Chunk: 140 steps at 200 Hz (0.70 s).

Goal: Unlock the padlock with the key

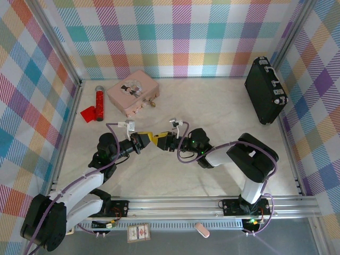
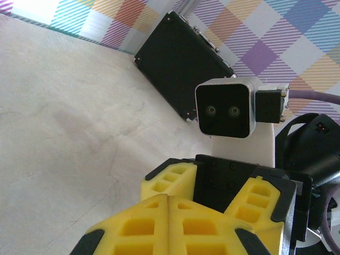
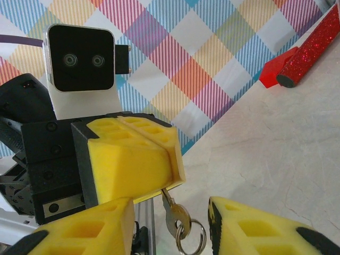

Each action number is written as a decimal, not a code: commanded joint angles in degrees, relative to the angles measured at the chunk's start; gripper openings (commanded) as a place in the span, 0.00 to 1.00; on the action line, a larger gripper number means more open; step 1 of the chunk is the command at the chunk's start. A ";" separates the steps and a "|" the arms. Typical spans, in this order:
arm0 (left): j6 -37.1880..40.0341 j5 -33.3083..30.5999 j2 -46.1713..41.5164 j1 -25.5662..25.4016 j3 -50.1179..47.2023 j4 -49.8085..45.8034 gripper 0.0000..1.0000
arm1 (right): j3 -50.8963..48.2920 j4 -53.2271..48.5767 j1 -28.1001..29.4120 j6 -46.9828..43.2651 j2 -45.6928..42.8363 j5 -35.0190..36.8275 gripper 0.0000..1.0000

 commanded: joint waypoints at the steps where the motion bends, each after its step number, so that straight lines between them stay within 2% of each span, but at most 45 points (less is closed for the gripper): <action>1: -0.20 1.75 -0.53 -0.64 0.11 2.41 0.00 | 1.49 3.10 0.17 1.28 1.61 -1.71 0.39; 116: 0.63 0.70 -1.66 -0.64 0.42 0.41 0.00 | 1.28 1.12 0.17 0.30 0.46 -2.24 0.22; 140: 0.73 0.60 -1.66 -0.64 0.41 0.17 0.00 | 0.43 0.39 0.17 -0.25 -0.91 -0.29 0.14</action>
